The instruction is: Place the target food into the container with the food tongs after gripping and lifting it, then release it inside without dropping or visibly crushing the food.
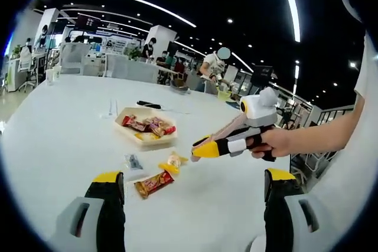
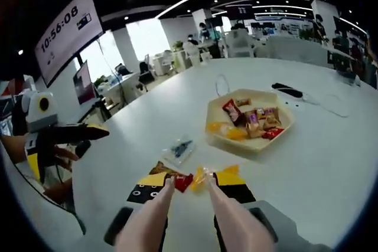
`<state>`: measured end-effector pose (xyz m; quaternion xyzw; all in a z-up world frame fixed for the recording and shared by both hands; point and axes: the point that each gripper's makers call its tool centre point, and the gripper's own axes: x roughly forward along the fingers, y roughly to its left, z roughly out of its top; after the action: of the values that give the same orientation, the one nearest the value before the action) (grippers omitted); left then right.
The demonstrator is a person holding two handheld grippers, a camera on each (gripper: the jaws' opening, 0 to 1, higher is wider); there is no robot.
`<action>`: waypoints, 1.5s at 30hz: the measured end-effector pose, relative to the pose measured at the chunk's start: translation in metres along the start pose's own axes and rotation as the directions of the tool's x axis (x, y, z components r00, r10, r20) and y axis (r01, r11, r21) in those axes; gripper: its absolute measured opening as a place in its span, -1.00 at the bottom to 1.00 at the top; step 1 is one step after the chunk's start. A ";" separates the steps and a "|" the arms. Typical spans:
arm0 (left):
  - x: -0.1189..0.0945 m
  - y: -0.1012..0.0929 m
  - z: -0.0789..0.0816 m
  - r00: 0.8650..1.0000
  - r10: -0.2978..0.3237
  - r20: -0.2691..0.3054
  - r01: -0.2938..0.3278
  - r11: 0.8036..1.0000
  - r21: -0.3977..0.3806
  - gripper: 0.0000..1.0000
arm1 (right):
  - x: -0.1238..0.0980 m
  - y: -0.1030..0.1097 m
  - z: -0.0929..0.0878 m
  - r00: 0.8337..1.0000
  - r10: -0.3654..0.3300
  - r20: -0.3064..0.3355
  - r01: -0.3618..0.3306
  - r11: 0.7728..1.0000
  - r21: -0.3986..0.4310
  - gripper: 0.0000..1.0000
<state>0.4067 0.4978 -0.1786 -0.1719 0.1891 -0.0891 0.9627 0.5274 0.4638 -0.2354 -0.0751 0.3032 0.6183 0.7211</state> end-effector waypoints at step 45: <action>0.005 0.041 -0.007 0.998 0.062 -0.003 -0.062 0.994 -0.086 0.98 | 0.057 0.035 -0.010 0.976 0.176 -0.126 -0.203 0.946 -0.254 -0.43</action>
<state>0.4129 0.5327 -0.2015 -0.2071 0.1982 -0.0510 0.9567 0.4940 0.5150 -0.2643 -0.1726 0.2598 0.7153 0.6253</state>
